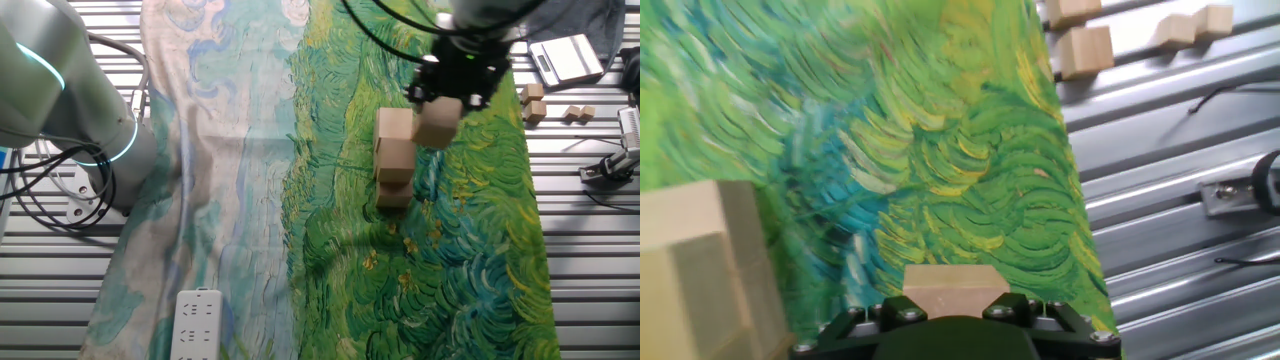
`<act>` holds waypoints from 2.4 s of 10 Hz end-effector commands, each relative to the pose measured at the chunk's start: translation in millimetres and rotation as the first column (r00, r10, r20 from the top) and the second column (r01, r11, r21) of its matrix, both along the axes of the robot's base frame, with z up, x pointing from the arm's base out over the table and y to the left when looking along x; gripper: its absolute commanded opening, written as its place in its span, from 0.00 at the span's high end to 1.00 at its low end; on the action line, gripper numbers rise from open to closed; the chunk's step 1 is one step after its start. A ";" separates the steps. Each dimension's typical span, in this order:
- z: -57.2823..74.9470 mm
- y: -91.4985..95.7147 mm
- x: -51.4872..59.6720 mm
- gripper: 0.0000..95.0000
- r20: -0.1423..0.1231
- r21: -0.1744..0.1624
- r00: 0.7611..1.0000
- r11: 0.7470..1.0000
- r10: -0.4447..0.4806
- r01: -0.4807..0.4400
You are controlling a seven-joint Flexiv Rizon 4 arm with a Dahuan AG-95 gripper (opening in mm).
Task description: Stack the blocks into a pyramid shape
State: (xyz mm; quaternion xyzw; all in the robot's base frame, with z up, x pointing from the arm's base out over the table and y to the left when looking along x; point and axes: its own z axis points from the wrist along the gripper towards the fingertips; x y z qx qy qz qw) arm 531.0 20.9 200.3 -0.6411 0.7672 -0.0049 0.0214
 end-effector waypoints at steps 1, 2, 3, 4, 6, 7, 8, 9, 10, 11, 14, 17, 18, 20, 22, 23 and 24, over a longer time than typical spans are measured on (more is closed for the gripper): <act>-2.4 2.4 -7.5 1.00 0.009 0.021 1.000 1.000 0.015 -0.015; -3.2 4.5 -11.6 1.00 0.010 0.022 1.000 1.000 0.018 -0.018; -3.6 5.3 -13.3 1.00 0.013 0.023 1.000 1.000 0.019 -0.020; -5.8 6.5 -17.8 1.00 0.018 0.023 1.000 1.000 0.020 -0.020; -10.5 6.2 -23.3 1.00 0.030 0.028 0.999 0.999 0.029 -0.030; -13.1 5.8 -26.3 1.00 0.033 0.036 0.999 0.999 0.037 -0.038; -14.6 5.6 -28.1 1.00 0.039 0.042 0.999 0.998 0.038 -0.040; -16.0 5.4 -29.4 1.00 0.048 0.047 0.998 0.998 0.037 -0.039; -17.1 5.5 -29.6 1.00 0.050 0.051 0.998 0.998 0.036 -0.038; -18.1 5.7 -29.5 1.00 0.052 0.058 0.998 0.998 0.037 -0.041; -21.3 6.2 -28.8 1.00 0.053 0.058 0.997 0.997 0.047 -0.050; -25.4 7.4 -26.4 1.00 0.048 0.046 0.998 0.998 0.051 -0.053; -26.2 7.8 -25.7 1.00 0.046 0.044 0.997 0.997 0.054 -0.056; -27.0 7.8 -26.1 1.00 0.046 0.033 0.997 0.997 0.062 -0.064; -28.6 7.7 -27.3 1.00 0.046 0.009 0.995 0.996 0.092 -0.092; -29.3 7.6 -28.1 1.00 0.046 0.002 0.994 0.995 0.104 -0.104; -30.6 7.5 -29.3 1.00 0.047 -0.001 0.993 0.994 0.112 -0.112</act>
